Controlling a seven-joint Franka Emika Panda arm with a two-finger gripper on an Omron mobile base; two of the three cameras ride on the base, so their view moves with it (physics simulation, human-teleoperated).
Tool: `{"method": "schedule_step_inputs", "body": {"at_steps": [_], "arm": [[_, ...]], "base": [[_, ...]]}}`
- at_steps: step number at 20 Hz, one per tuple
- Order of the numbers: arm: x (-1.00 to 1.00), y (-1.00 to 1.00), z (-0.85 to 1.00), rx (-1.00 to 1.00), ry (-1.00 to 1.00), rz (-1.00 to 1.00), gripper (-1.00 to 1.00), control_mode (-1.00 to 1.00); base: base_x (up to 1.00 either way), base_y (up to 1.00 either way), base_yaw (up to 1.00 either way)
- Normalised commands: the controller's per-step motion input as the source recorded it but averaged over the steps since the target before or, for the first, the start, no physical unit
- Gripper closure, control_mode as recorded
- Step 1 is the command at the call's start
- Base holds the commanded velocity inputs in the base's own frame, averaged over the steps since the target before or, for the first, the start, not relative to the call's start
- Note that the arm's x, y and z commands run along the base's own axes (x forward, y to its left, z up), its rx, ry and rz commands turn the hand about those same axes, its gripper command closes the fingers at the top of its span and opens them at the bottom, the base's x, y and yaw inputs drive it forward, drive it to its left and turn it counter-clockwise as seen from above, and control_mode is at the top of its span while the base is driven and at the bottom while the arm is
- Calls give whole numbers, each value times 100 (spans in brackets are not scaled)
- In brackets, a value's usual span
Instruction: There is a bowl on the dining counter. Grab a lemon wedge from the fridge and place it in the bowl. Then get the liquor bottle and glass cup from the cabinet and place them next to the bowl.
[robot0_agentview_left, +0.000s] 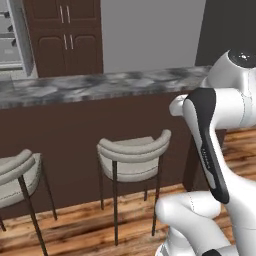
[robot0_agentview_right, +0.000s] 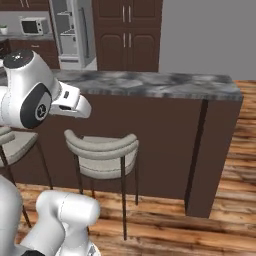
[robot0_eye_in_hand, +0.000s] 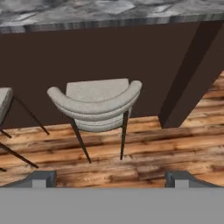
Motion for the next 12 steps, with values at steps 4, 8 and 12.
{"method": "schedule_step_inputs", "body": {"at_steps": [4, 8, 12], "arm": [[0, 0, 0, 0, 0, 0, -100, 100], [0, 0, 0, 0, 0, 0, -100, 100], [0, 0, 0, 0, 0, 0, -100, 100]], "base": [[17, -100, 0], [25, -100, 0], [38, -100, 0]]}}
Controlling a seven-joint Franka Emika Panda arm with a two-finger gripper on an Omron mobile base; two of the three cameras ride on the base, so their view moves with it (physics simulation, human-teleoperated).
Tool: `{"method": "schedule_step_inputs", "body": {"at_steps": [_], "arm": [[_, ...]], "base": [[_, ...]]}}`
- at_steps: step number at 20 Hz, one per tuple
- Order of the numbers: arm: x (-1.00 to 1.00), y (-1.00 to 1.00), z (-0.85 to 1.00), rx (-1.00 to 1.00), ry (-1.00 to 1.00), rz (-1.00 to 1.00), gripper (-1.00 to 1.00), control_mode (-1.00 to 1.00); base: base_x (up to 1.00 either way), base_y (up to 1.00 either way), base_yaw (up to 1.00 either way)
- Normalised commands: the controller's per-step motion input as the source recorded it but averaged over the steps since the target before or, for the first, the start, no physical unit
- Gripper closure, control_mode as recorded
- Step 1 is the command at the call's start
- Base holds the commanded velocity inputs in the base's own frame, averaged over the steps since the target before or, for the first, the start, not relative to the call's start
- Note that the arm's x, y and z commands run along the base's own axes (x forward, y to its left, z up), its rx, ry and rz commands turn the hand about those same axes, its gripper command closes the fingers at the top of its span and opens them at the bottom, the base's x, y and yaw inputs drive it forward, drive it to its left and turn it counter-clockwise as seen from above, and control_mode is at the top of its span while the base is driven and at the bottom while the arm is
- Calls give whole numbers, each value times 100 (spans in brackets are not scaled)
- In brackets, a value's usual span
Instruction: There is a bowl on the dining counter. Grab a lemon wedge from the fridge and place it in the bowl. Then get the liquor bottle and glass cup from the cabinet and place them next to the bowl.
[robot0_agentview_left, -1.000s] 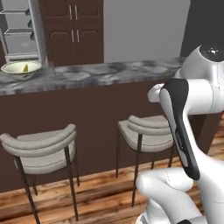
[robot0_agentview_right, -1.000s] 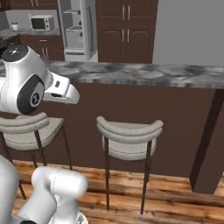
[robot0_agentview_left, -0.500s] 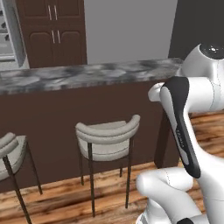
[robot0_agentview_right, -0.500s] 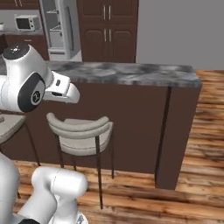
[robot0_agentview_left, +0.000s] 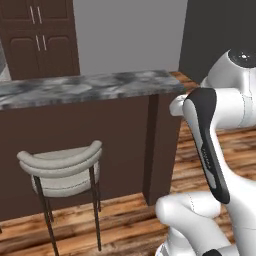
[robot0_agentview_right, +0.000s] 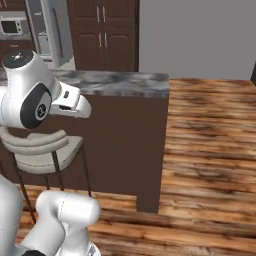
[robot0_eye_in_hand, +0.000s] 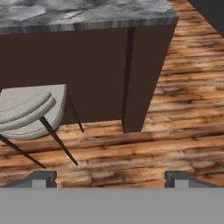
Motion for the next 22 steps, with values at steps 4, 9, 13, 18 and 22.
{"method": "schedule_step_inputs", "body": {"at_steps": [4, 9, 13, 18, 22], "arm": [[0, 0, 0, 0, 0, 0, -100, 100], [0, 0, 0, 0, 0, 0, -100, 100], [0, 0, 0, 0, 0, 0, -100, 100], [0, 0, 0, 0, 0, 0, -100, 100], [0, 0, 0, 0, 0, 0, -100, 100]], "base": [[50, -100, 4], [59, -100, 16], [68, -100, 26], [70, -100, 35], [68, -97, 41]]}}
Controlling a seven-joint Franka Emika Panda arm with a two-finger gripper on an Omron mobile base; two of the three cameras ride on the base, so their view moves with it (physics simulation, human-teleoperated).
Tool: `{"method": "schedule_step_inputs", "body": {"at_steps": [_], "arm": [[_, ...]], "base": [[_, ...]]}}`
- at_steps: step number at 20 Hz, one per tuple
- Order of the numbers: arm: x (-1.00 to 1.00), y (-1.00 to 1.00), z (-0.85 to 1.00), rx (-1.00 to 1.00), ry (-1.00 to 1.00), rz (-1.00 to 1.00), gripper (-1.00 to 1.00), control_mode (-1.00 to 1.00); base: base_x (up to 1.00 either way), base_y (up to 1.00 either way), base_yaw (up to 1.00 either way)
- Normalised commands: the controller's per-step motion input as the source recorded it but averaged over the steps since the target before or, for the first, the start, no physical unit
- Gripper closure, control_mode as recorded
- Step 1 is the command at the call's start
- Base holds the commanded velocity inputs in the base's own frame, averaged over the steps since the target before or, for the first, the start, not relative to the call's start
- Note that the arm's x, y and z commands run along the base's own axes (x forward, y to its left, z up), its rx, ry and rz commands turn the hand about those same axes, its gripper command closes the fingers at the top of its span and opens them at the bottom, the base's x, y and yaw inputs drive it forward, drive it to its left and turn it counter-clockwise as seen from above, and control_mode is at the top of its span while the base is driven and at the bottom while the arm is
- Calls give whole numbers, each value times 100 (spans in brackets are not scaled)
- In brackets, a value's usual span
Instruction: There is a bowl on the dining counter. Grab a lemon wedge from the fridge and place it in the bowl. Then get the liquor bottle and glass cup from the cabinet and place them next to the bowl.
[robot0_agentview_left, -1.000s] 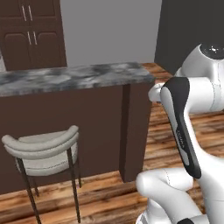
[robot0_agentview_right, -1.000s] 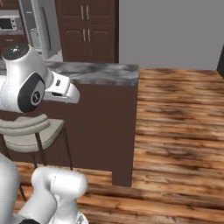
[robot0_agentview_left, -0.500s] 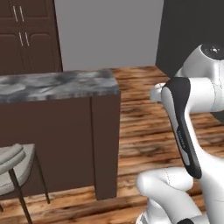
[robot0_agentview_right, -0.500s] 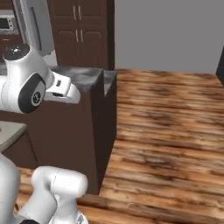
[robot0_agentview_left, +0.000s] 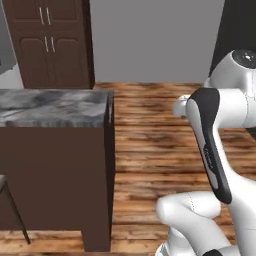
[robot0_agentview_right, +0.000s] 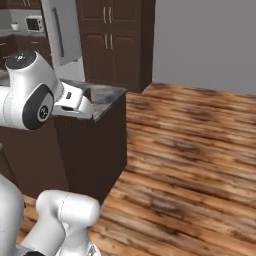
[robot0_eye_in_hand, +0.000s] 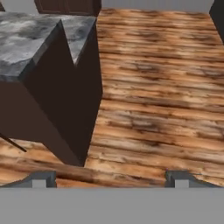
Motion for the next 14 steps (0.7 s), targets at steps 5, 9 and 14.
{"method": "schedule_step_inputs", "body": {"at_steps": [5, 9, 14], "arm": [[0, 0, 0, 0, 0, 0, -100, 100], [0, 0, 0, 0, 0, 0, -100, 100], [0, 0, 0, 0, 0, 0, -100, 100]], "base": [[72, -92, 42], [74, -91, 42], [79, -87, 42]]}}
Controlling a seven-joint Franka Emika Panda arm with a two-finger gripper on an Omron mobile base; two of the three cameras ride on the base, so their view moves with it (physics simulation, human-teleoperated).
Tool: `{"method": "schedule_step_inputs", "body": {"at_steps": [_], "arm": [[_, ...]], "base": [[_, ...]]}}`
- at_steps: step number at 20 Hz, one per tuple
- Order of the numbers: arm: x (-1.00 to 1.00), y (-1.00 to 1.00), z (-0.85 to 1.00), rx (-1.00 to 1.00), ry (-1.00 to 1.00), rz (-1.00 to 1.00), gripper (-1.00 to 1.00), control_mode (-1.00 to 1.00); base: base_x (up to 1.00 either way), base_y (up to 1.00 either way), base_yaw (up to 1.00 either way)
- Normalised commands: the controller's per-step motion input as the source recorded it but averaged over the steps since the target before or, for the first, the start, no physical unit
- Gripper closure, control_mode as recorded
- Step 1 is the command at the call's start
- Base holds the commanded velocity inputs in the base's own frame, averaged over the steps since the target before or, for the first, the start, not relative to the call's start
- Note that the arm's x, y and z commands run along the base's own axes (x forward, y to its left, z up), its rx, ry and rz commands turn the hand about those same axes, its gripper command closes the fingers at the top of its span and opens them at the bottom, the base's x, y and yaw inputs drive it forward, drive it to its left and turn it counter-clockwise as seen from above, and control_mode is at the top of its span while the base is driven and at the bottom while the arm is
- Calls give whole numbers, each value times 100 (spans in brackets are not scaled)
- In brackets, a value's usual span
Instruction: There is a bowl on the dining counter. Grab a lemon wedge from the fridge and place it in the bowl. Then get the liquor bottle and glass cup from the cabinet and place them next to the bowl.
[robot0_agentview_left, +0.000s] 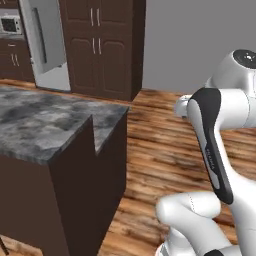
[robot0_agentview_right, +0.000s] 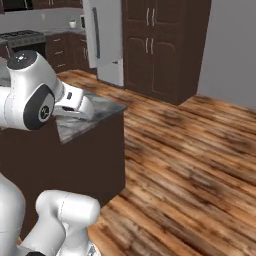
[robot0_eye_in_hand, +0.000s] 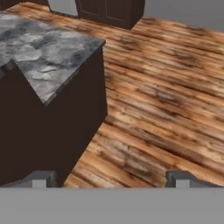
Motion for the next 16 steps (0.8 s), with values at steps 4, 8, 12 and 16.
{"method": "schedule_step_inputs", "body": {"at_steps": [4, 8, 12, 16], "arm": [[0, 0, 0, 0, 0, 0, -100, 100], [0, 0, 0, 0, 0, 0, -100, 100], [0, 0, 0, 0, 0, 0, -100, 100], [0, 0, 0, 0, 0, 0, -100, 100]], "base": [[81, -85, 42], [81, -85, 43], [77, -89, 42], [66, -99, 39]]}}
